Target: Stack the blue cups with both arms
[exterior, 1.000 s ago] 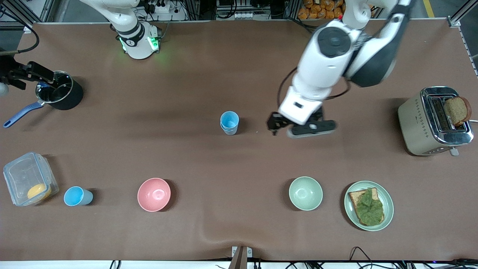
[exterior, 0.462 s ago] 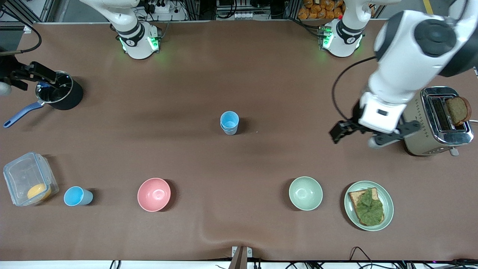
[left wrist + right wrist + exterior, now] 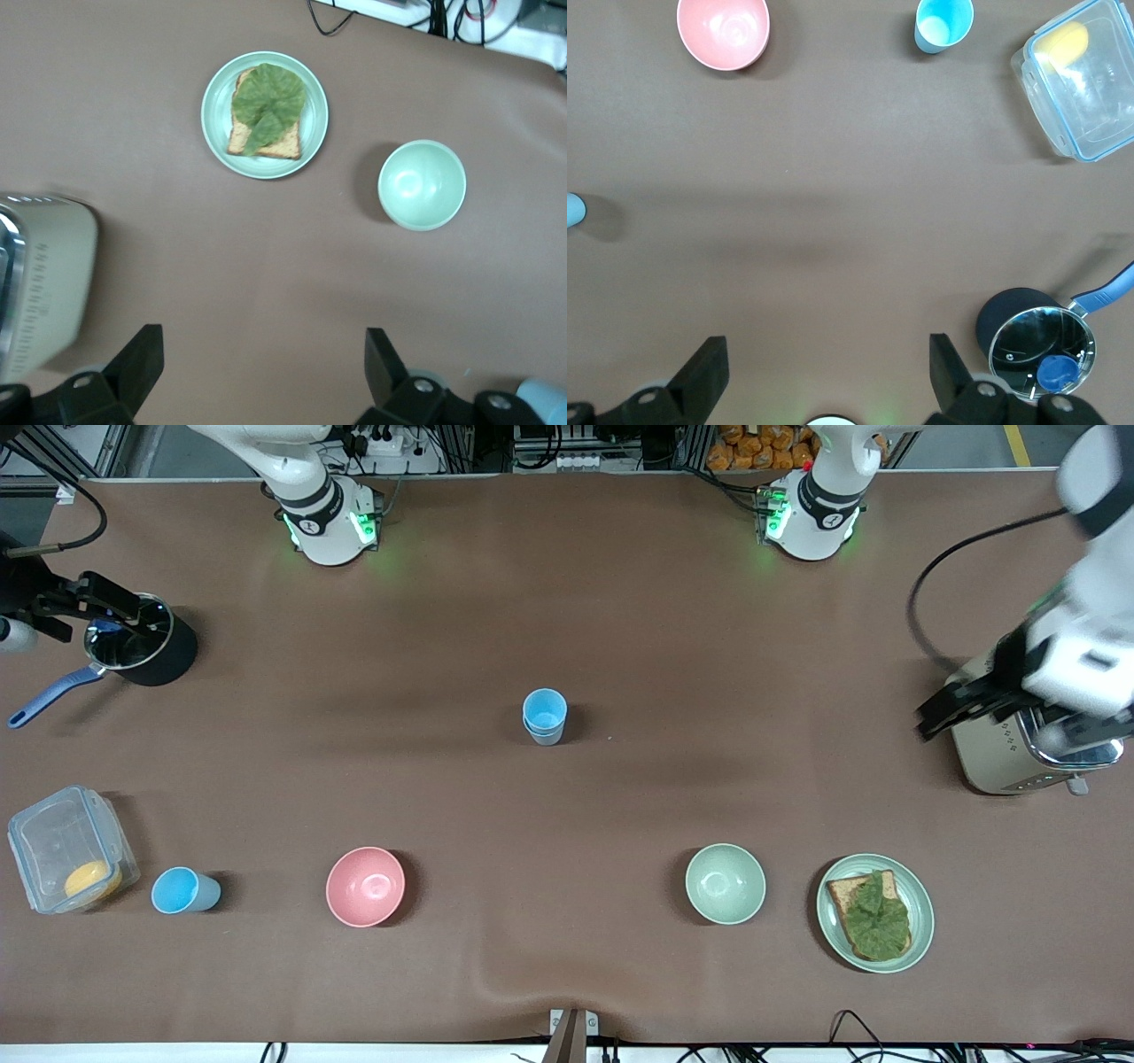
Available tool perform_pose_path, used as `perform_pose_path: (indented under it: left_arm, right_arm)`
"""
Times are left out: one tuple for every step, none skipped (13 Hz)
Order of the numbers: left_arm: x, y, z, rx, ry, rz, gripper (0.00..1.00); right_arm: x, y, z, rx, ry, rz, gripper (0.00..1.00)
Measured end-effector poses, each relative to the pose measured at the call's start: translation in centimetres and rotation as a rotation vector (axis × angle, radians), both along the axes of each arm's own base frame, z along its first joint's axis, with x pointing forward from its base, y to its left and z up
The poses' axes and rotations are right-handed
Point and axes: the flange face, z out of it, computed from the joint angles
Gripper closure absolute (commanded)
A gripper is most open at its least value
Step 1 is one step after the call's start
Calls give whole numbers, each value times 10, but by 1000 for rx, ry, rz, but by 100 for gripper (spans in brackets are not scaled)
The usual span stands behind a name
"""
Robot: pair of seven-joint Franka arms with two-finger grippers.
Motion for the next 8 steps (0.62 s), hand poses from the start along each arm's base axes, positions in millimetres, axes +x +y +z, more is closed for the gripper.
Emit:
perform_pose_path:
  left_arm:
    - [-9, 16, 10, 7, 14, -35, 0]
    - [-16, 28, 16, 12, 28, -53, 0]
    - [-22, 35, 20, 16, 41, -67, 0]
    - [-25, 36, 23, 18, 45, -80, 0]
    - [-27, 35, 24, 20, 48, -88, 0]
    - [-30, 32, 24, 20, 56, -94, 0]
    - [-33, 28, 24, 21, 71, -102, 0]
    - [-36, 23, 24, 22, 86, -111, 0]
  right_arm:
    - [0, 0, 0, 10, -1, -3, 0]
    - [0, 0, 0, 20, -1, -5, 0]
    - [0, 0, 0, 34, -2, -7, 0]
    - [0, 1, 0, 47, -3, -9, 0]
    - [0, 2, 1, 56, -4, -9, 0]
    - [0, 3, 1, 65, -6, -9, 0]
    - [0, 4, 2, 75, -8, -9, 0]
    - [0, 5, 3, 78, -10, -8, 0]
